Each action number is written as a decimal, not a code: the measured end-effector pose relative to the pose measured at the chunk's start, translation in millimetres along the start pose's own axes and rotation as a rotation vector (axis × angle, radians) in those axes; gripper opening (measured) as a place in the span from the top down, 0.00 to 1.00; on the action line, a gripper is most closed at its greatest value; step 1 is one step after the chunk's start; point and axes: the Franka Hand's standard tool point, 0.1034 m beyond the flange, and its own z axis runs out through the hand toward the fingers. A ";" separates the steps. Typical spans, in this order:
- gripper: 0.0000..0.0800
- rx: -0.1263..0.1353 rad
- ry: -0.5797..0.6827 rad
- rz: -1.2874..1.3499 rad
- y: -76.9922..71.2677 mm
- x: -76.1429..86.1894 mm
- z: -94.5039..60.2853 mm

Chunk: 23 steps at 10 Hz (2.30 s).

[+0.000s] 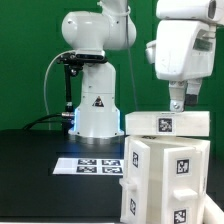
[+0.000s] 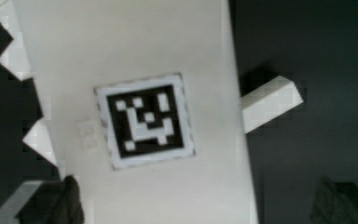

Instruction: Assemble cabinet

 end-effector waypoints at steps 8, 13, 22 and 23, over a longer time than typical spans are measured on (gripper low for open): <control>0.19 0.009 -0.020 0.027 17.1 -23.6 14.9; 0.19 0.007 -0.020 0.044 18.3 -23.8 12.1; 0.19 -0.023 0.014 0.098 4.6 -15.2 -5.0; 0.19 -0.033 0.020 0.093 4.0 -13.6 -2.8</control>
Offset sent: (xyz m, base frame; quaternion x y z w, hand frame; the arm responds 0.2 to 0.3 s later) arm 0.0051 -0.0135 -0.0013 0.0082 0.0005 -0.0239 0.9997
